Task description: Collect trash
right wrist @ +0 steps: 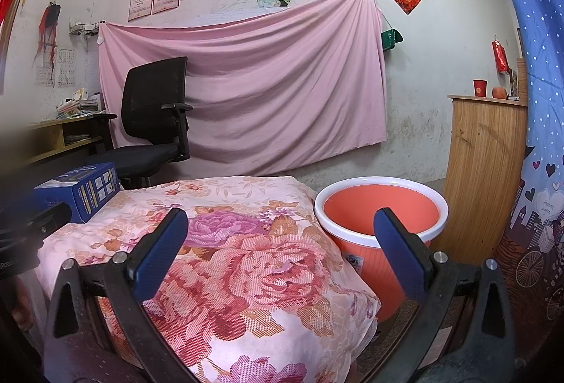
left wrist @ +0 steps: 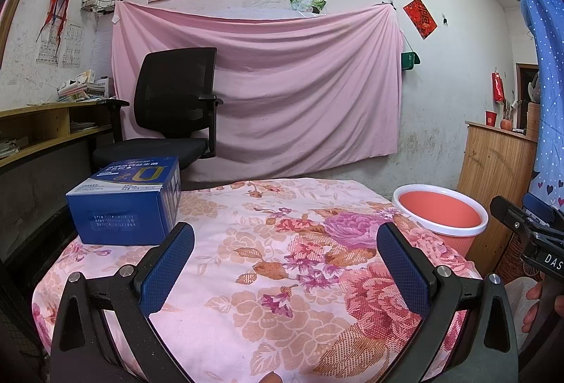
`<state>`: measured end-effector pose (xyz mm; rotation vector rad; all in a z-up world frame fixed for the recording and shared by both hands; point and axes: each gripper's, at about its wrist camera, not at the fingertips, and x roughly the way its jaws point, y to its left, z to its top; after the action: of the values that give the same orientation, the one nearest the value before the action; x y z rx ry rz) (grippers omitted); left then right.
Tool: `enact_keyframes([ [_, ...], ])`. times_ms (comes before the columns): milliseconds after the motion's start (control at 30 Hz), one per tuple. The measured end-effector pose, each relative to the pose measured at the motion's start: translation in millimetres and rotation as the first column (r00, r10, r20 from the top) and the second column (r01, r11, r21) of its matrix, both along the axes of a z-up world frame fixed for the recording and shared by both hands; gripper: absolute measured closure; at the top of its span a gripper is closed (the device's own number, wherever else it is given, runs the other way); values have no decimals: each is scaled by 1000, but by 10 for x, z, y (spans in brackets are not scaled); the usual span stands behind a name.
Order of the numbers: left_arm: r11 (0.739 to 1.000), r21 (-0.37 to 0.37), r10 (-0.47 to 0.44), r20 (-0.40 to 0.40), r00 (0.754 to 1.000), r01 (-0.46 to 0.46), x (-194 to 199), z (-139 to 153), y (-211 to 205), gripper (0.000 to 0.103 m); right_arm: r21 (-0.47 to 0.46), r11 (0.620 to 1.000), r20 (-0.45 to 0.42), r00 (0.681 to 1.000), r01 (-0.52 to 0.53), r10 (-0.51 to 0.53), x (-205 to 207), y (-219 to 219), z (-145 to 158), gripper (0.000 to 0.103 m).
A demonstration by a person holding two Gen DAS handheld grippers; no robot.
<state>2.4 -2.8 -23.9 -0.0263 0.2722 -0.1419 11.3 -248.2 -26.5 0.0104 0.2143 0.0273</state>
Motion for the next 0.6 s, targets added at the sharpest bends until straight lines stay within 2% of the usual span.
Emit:
enact_keyframes([
  [600,1000,1,0,0,1000,0,3,-1,2,1,1,1000,-3,1000,-1,1,4,20,0,0],
])
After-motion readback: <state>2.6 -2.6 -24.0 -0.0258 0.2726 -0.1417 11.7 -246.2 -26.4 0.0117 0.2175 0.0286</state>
